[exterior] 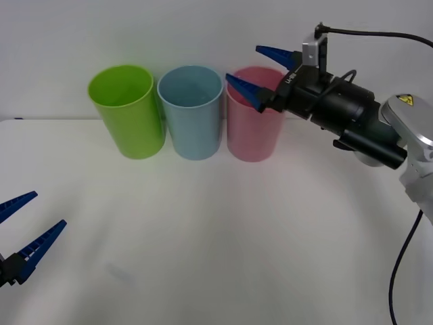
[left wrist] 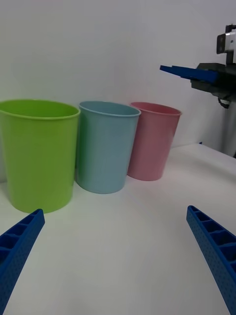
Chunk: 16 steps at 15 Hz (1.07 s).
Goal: Grasp the object on the table and drop it into the matching bin: aluminum can to the light blue bin, PET bottle to the pink bin.
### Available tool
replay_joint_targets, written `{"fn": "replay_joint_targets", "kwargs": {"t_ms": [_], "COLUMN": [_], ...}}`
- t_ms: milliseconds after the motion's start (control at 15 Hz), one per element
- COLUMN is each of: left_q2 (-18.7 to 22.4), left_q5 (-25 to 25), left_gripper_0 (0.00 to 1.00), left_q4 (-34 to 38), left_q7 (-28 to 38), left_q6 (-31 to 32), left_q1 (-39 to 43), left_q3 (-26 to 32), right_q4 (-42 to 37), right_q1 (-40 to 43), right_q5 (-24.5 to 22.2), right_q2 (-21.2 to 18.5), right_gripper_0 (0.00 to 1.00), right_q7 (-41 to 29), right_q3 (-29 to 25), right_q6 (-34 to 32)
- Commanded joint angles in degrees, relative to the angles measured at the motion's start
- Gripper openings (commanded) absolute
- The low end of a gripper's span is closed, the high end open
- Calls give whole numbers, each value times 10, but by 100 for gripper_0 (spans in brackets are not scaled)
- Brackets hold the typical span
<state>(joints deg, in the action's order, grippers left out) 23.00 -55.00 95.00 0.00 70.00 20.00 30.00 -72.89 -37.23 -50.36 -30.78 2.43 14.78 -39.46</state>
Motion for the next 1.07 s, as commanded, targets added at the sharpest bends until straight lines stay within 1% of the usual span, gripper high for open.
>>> {"fn": "replay_joint_targets", "kwargs": {"t_ms": [67, 333, 400, 600, 1067], "left_q2": [0, 0, 0, 0, 0], "left_q5": [0, 0, 0, 0, 0], "left_gripper_0": [100, 100, 100, 100, 100], "left_q4": [0, 0, 0, 0, 0], "left_q7": [0, 0, 0, 0, 0], "left_q6": [0, 0, 0, 0, 0], "left_q1": [0, 0, 0, 0, 0], "left_q3": [0, 0, 0, 0, 0], "right_q4": [-72, -194, -213, -256, -334], "right_q1": [66, 186, 211, 294, 473], "right_q5": [28, 82, 87, 87, 88], "right_q2": [-45, -122, -133, -144, -138], "right_gripper_0": [100, 100, 100, 100, 100], "right_q7": [0, 10, 13, 27, 57], "right_q3": [0, -5, -14, -54, -133], "right_q6": [11, 62, 62, 60, 49]}}
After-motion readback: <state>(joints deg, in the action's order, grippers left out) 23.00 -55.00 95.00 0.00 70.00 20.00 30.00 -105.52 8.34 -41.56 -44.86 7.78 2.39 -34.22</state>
